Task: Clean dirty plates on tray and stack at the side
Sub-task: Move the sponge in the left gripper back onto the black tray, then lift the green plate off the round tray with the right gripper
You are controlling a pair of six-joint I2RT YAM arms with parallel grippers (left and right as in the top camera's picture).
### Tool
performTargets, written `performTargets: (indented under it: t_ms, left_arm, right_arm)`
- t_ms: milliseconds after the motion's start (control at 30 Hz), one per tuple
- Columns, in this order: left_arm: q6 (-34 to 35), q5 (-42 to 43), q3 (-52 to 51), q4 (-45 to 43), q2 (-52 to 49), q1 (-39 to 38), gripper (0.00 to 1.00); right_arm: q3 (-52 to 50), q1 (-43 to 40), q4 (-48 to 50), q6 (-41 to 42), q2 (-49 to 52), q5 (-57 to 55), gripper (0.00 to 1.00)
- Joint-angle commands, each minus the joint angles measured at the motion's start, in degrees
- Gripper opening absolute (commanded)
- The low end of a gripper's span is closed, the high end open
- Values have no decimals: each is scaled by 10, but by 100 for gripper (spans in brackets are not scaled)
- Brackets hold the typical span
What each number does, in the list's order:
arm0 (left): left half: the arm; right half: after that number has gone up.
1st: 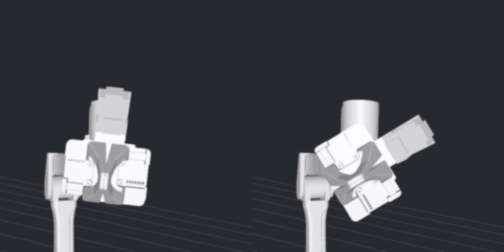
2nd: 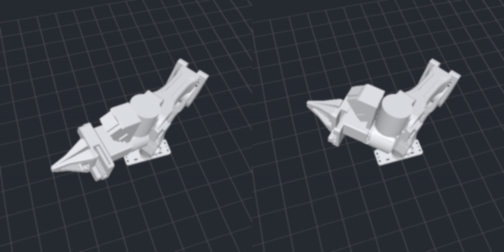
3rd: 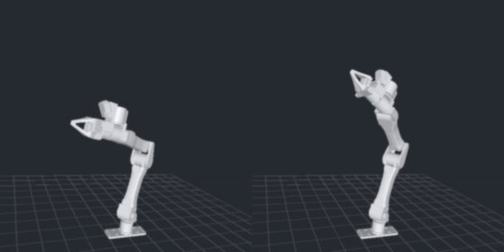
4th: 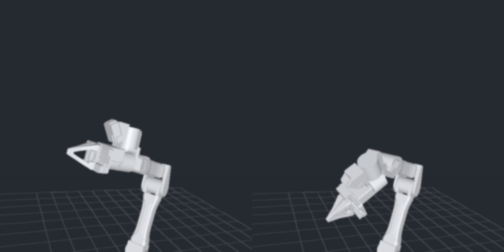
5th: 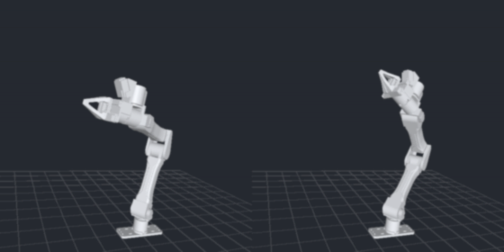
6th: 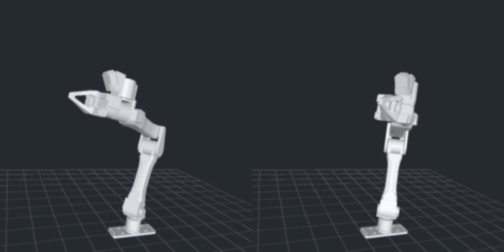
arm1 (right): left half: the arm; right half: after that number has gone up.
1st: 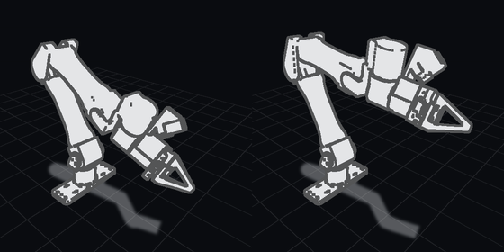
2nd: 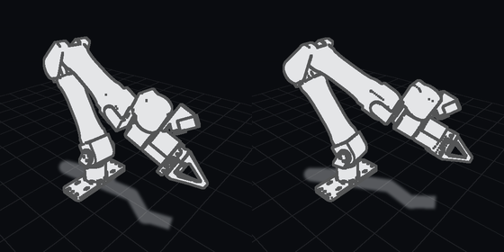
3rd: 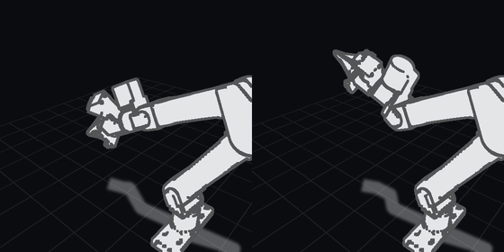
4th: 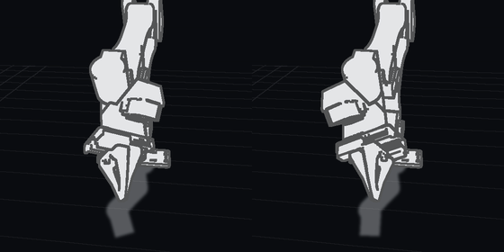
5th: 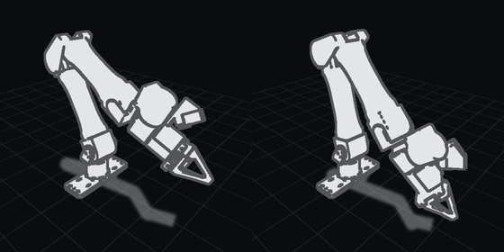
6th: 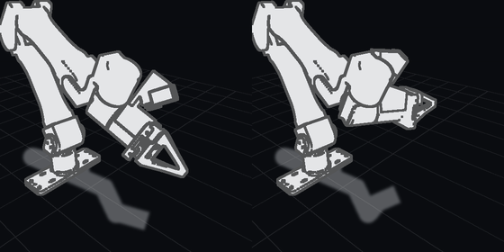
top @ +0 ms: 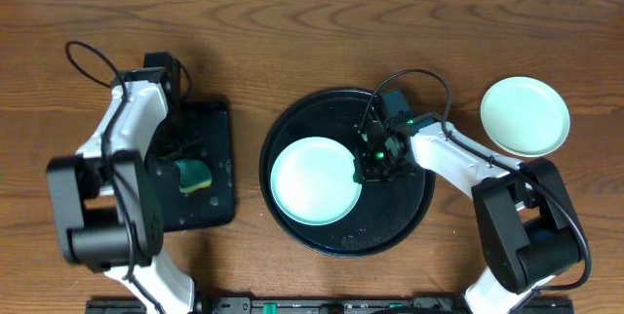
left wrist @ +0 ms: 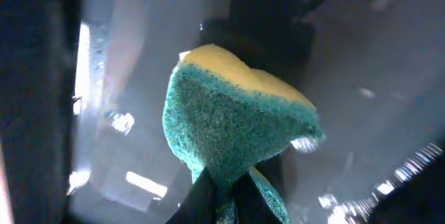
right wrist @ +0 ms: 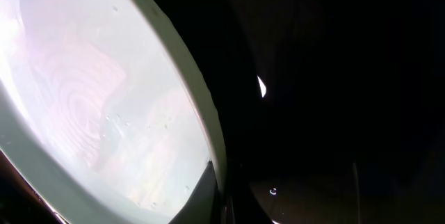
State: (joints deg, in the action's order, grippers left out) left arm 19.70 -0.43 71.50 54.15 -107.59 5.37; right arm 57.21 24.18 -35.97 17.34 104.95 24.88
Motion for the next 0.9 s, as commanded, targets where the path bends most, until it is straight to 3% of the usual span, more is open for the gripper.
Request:
performTargets:
  t_ms: [0, 33, 67, 167, 433, 500, 633, 867]
  left_arm:
    - [5, -11, 7, -3, 3, 1, 7]
    - [5, -11, 7, -3, 7, 1, 15]
    - [5, -10, 7, -2, 11, 1, 35]
    - [5, 13, 7, 2, 33, 1, 72]
    - [5, 65, 7, 24, 212, -4, 75]
    - [6, 78, 7, 34, 274, -12, 82]
    - [5, 86, 7, 52, 385, -40, 82]
    - [3, 86, 7, 73, 495, -75, 82]
  right_arm:
    - [-21, 7, -16, -16, 19, -8, 1]
    - [-21, 7, -16, -16, 19, -8, 1]
    - [-21, 7, -16, -16, 19, -8, 2]
    - [-21, 7, -15, -16, 19, -8, 1]
    - [-21, 7, 2, -16, 19, -7, 1]
    - [-20, 7, 11, -18, 17, 2, 2]
    - [-4, 5, 17, -15, 5, 9, 2]
    - [50, -18, -9, 15, -48, -9, 2]
